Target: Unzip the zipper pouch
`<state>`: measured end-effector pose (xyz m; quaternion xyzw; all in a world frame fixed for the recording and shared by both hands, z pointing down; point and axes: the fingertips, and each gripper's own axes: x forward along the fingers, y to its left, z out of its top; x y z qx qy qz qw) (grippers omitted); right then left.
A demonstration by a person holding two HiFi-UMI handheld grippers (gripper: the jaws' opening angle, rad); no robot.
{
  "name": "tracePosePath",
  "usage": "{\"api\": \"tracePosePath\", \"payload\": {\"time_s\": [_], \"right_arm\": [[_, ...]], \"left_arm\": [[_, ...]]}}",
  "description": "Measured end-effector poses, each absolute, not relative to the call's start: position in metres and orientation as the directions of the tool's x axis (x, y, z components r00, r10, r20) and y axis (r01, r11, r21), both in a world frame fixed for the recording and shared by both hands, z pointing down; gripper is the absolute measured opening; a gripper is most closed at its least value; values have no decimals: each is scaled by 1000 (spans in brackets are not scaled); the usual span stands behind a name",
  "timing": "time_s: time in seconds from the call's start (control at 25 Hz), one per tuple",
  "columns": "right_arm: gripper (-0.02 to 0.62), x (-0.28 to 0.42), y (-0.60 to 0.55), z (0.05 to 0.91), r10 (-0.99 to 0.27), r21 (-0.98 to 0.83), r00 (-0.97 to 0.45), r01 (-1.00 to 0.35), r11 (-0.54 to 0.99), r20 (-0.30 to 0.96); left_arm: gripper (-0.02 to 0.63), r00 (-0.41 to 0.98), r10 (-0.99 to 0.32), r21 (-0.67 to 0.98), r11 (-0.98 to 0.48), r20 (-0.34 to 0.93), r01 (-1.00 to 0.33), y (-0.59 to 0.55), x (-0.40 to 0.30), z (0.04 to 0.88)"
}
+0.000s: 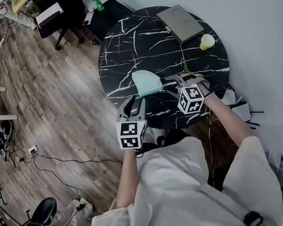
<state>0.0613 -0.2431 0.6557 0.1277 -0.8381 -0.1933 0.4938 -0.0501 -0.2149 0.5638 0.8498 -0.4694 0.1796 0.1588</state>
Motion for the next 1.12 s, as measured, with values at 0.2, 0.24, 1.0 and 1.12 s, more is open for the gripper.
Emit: {"api": "tracePosePath", "payload": {"time_s": [0.2,0.24,1.0,1.12], "right_arm": [[165,59,-239,698,-368,524,-428,335,783,825],[166,58,-240,704,-375,540,-425,385,749,824],[239,19,-238,723,-430,729,-598,627,275,677],[147,14,-238,726,-427,733,-600,607,308,676]], "left_arm": [[132,472,-732,100,-492,491,-865,-204,-47,578],[132,467,-731,96,-489,497,-867,-203,-48,581],[132,418,-736,94,-439,532,-893,-197,-69,597],[132,417,-739,91,-439,529,-894,-196,-70,597]]}}
